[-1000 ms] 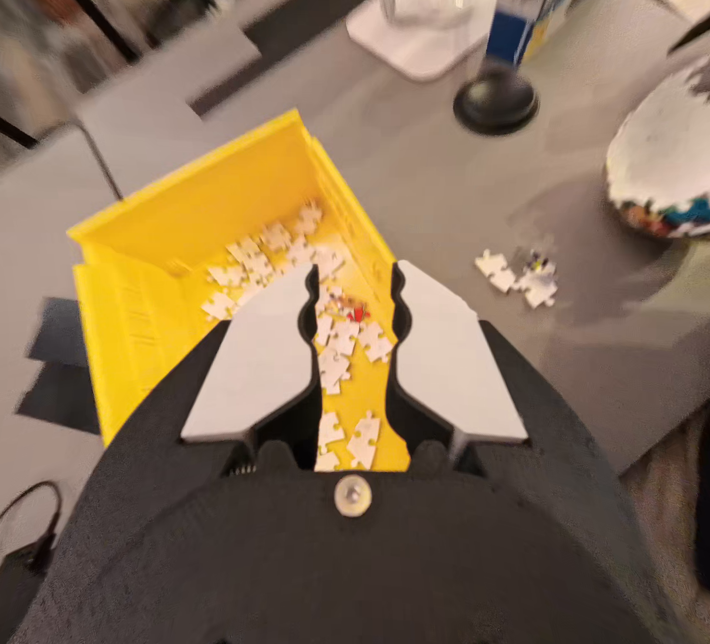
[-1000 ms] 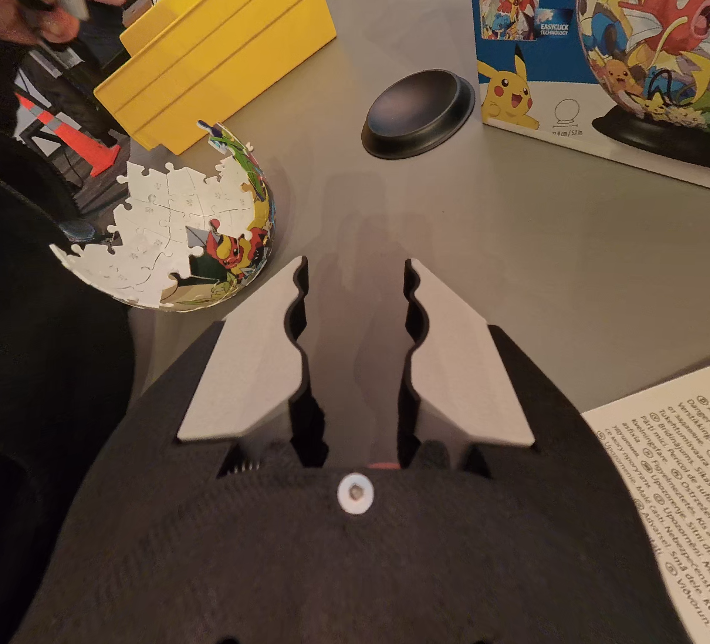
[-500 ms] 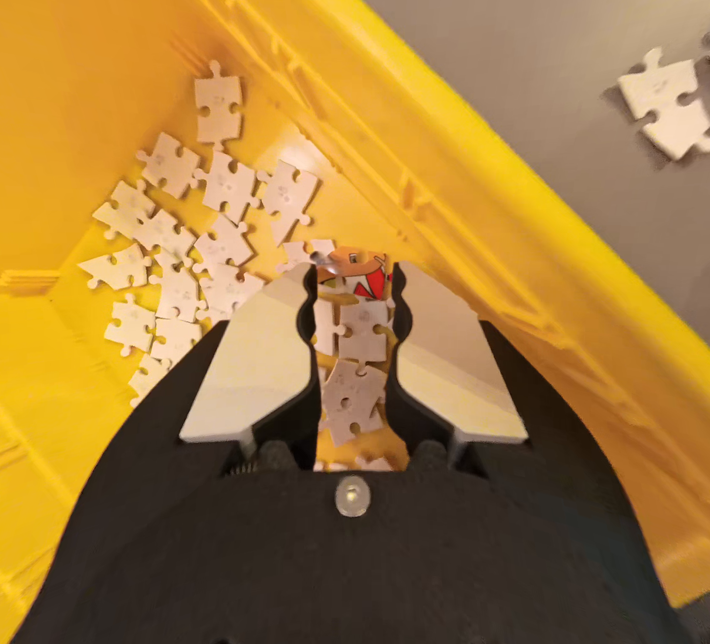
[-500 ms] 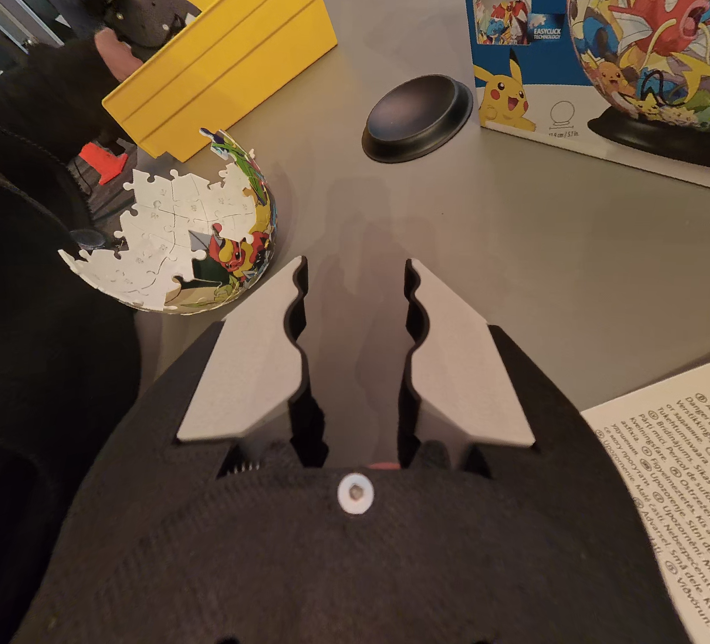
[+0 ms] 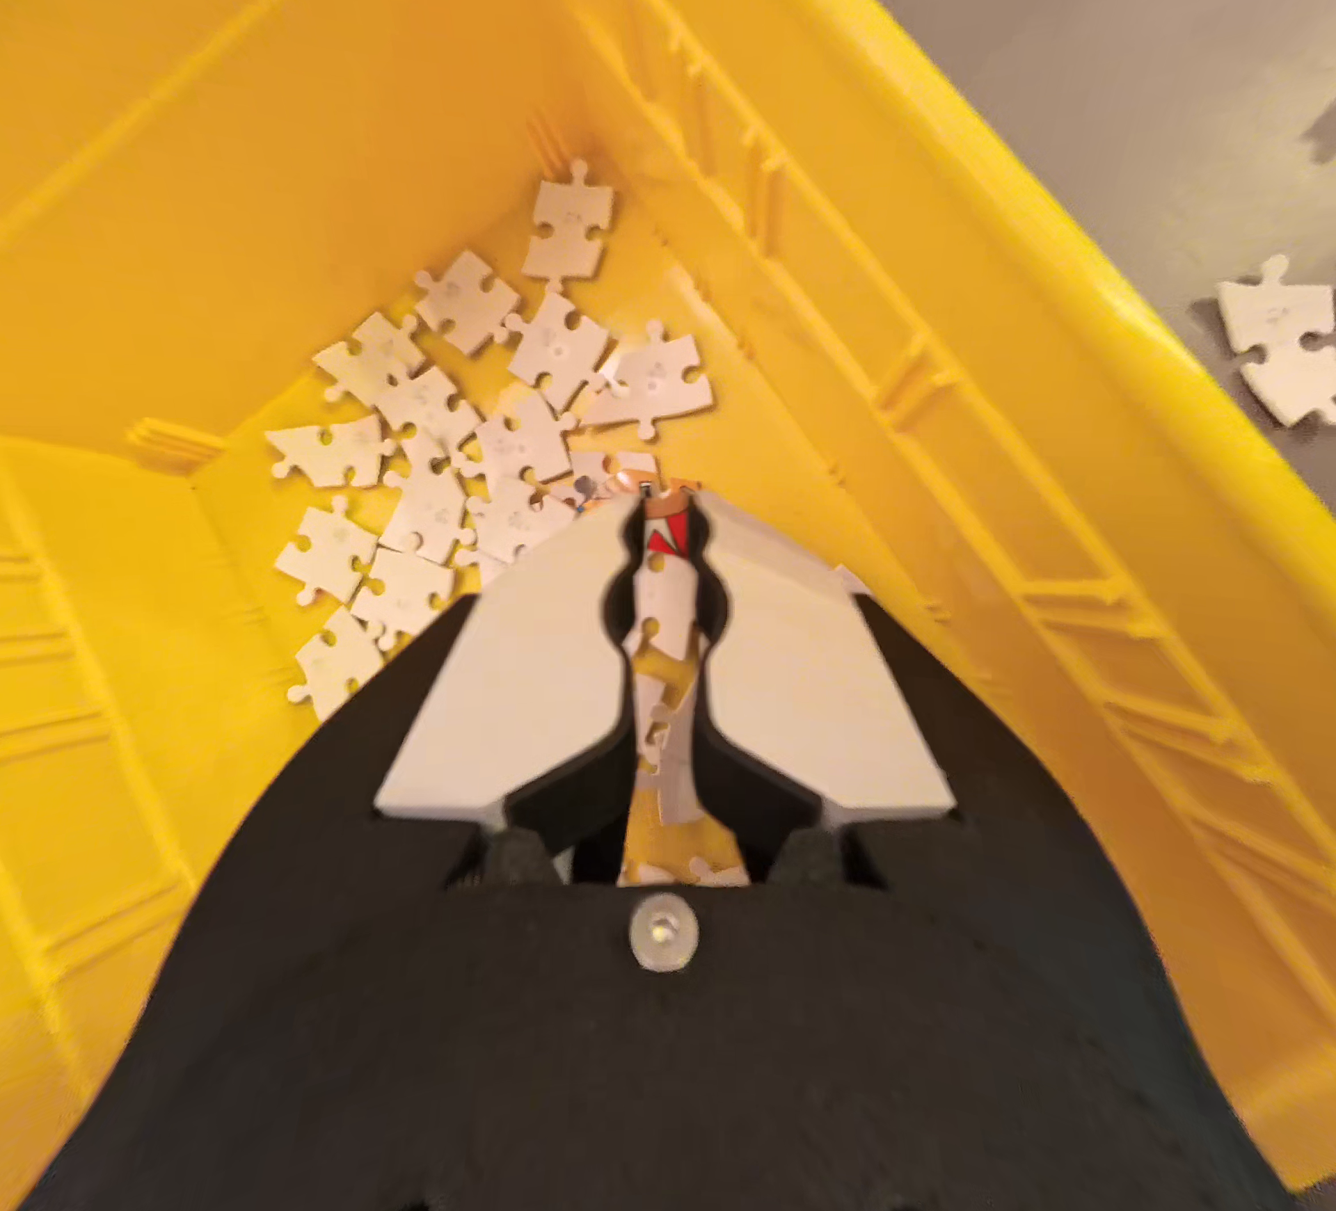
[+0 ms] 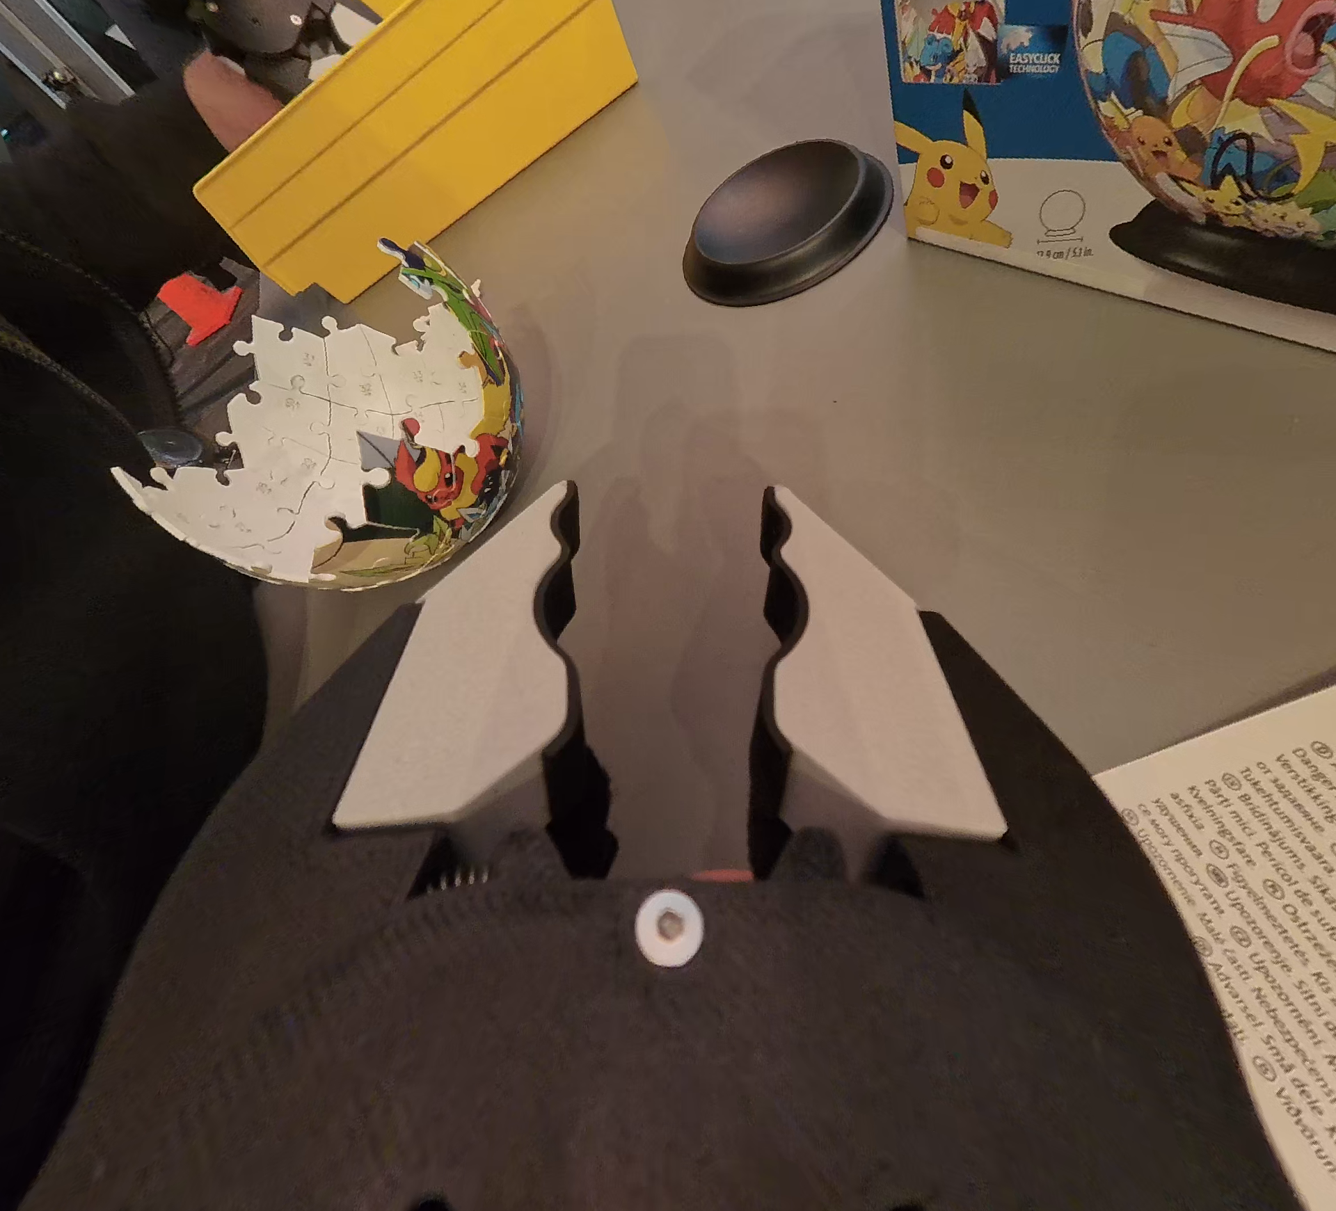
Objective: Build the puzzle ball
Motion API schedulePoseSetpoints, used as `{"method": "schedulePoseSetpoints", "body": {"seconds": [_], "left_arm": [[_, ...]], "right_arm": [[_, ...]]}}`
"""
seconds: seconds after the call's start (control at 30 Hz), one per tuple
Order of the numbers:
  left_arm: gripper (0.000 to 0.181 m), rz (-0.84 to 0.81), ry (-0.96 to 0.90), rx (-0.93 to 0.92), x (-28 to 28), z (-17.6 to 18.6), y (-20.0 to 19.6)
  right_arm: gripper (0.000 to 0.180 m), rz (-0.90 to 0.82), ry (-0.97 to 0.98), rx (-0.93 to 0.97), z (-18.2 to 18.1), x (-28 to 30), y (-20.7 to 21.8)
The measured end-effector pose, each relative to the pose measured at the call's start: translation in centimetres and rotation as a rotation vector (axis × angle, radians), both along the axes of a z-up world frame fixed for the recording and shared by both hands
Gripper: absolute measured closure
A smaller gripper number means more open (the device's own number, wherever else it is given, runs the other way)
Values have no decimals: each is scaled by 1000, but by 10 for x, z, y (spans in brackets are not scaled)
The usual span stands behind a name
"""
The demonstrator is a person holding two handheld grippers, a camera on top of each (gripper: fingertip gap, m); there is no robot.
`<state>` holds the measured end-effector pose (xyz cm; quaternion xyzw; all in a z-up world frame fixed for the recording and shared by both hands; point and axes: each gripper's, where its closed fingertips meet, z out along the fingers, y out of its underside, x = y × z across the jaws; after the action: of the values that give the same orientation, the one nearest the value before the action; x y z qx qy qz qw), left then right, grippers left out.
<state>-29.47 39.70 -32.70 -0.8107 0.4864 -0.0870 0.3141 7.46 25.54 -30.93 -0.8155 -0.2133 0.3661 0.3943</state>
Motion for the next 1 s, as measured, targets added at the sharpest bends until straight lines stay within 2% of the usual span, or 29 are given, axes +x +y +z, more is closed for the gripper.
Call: {"method": "schedulePoseSetpoints", "body": {"seconds": [0.07,0.1,0.23,0.33,0.37,0.5,0.53,0.7,1.0], "left_arm": [[143,13,26,-15,-1,-5,2],[138,11,46,-38,-1,-11,0],[137,48,58,-53,2,-21,4],[141,75,71,-73,1,-21,9],[150,82,85,-51,-1,-21,12],[153,116,45,-62,-4,-20,18],[160,127,38,-45,-6,-17,20],[179,203,-115,-111,-13,-6,21],[179,299,-332,-251,-25,4,20]], "right_arm": [[130,0,0,0,0,0,0],[130,1,-1,1,0,0,0],[130,2,-3,3,0,0,0],[130,2,1,2,0,0,0],[130,3,1,2,0,0,0],[130,4,2,4,1,0,-1],[130,5,3,3,1,0,-1],[130,5,7,3,1,0,-1],[130,6,5,3,1,-1,-1]]}}
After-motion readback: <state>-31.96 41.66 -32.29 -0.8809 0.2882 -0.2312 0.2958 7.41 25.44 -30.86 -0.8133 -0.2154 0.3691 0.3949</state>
